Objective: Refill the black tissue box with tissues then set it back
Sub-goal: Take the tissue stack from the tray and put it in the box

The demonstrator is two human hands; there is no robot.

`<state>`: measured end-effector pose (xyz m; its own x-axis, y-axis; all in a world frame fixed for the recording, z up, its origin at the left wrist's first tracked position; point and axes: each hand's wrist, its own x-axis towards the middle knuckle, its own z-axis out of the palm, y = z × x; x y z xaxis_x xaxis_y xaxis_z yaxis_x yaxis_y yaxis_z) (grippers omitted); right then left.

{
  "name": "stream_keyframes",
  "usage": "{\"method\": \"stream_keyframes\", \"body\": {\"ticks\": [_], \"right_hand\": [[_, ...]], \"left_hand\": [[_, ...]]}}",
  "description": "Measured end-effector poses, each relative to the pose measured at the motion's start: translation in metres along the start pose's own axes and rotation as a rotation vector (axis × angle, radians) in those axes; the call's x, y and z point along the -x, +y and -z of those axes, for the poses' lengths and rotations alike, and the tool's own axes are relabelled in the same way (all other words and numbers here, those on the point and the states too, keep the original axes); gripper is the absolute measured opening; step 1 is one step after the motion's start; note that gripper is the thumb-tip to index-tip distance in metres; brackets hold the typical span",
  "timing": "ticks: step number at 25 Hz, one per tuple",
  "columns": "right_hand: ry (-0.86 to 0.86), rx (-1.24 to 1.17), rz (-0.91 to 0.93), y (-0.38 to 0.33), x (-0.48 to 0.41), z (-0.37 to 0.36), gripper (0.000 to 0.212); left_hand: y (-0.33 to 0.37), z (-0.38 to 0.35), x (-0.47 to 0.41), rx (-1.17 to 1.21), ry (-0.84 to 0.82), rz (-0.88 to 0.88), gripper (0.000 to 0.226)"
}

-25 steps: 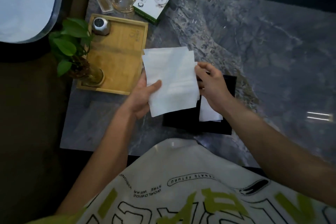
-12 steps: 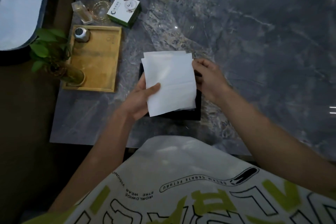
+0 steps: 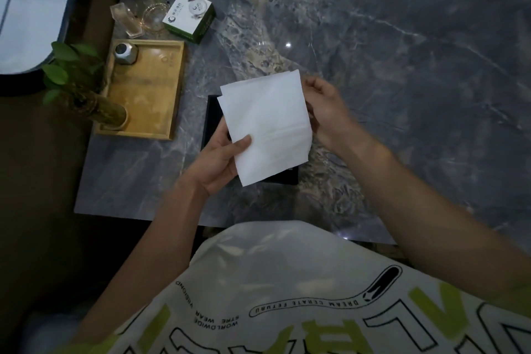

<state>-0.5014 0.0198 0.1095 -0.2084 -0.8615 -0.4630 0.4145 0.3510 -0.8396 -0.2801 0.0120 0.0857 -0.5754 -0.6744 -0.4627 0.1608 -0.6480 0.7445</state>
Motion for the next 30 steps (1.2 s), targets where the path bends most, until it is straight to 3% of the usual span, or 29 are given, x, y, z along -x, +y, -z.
{"method": "stream_keyframes", "body": {"ticks": [6,10,15,19,26,30], "right_hand": [[-0.148,0.019,-0.022,-0.003,0.006,-0.004,0.013],[0.017,-0.005,-0.203,-0.002,0.000,-0.011,0.017],[0.077,-0.051,-0.189,0.010,-0.008,-0.030,0.011],[0.002,-0.033,-0.340,0.019,-0.007,-0.037,0.048],[-0.127,0.165,-0.380,0.036,0.000,-0.034,0.036],[-0.215,0.129,-0.381,0.044,0.005,-0.030,0.044]], "left_hand": [[-0.006,0.002,0.000,0.014,0.017,-0.013,0.061],[0.005,0.015,-0.008,0.002,-0.063,0.023,0.063],[0.018,0.034,-0.011,-0.014,-0.053,0.036,0.063],[0.022,0.048,-0.011,-0.029,-0.017,0.022,0.064],[0.032,0.059,-0.018,-0.100,0.054,0.054,0.065],[0.029,0.067,-0.019,-0.110,0.064,0.090,0.058]]}}
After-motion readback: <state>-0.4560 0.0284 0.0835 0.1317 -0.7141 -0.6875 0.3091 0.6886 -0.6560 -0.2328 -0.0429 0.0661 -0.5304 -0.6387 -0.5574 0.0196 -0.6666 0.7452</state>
